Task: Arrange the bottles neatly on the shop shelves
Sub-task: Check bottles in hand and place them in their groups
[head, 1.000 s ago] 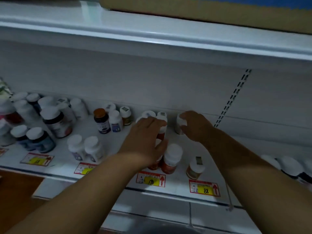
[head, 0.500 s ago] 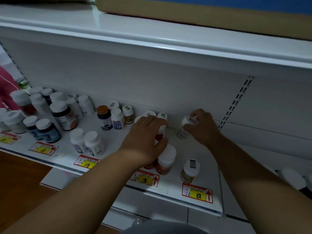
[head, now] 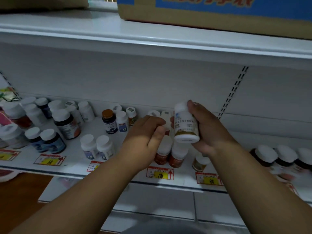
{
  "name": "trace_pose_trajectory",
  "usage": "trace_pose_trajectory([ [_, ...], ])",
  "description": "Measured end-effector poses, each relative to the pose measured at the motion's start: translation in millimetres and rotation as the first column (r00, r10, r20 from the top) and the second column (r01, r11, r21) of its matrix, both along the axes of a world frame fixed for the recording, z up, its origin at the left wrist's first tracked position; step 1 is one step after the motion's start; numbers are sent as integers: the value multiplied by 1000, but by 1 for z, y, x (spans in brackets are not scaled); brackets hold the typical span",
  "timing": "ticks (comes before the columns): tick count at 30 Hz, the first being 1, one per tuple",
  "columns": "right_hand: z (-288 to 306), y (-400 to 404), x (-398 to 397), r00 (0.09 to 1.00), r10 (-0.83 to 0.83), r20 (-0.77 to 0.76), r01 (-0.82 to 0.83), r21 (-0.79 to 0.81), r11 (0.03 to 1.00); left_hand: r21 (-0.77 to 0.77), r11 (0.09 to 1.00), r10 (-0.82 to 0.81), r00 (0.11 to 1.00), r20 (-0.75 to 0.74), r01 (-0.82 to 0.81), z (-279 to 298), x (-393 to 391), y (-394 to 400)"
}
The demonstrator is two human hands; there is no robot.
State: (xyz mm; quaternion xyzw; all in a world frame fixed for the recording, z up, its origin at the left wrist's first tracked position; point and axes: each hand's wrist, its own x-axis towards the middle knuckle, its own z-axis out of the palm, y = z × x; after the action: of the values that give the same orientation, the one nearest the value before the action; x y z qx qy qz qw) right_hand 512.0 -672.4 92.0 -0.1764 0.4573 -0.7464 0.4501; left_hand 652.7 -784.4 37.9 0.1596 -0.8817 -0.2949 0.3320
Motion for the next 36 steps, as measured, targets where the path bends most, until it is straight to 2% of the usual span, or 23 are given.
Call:
trace_pose_trajectory([
  [4,-2,-19,47,986,-109,-129,105,-37,994,6,999,-50,999,9,50,-3,36,-21],
  [8,-10,-43,96,959,-179,-218,194,52,980,15,997,-68,996,-51,69,-4,81,-36],
  [10,-13,-56,123,954,-150,-260,183,109,977,15,998,-56,998,-1,56,-5,106,-45],
  [14,-23,-87,174,937,-69,-341,101,77,992,30,999,32,996,84,-35,-15,163,-67],
  [18,-31,-115,211,907,117,-404,-75,119,990,26,972,231,970,80,-234,-21,217,-81],
  [21,-34,-134,229,842,184,-508,-117,162,980,46,926,368,925,97,-374,-30,253,-83],
  [24,-41,-149,249,794,162,-586,-92,149,985,18,919,387,909,153,-395,-40,280,-90],
  [29,-31,-198,272,665,167,-728,-48,181,982,-22,909,415,901,130,-416,-45,307,-144],
  [33,-26,-262,289,572,128,-810,49,189,981,-111,872,488,863,131,-476,-47,332,-216],
  [36,-24,-318,314,467,128,-875,90,191,977,-268,843,508,853,117,-465,-51,351,-270],
])
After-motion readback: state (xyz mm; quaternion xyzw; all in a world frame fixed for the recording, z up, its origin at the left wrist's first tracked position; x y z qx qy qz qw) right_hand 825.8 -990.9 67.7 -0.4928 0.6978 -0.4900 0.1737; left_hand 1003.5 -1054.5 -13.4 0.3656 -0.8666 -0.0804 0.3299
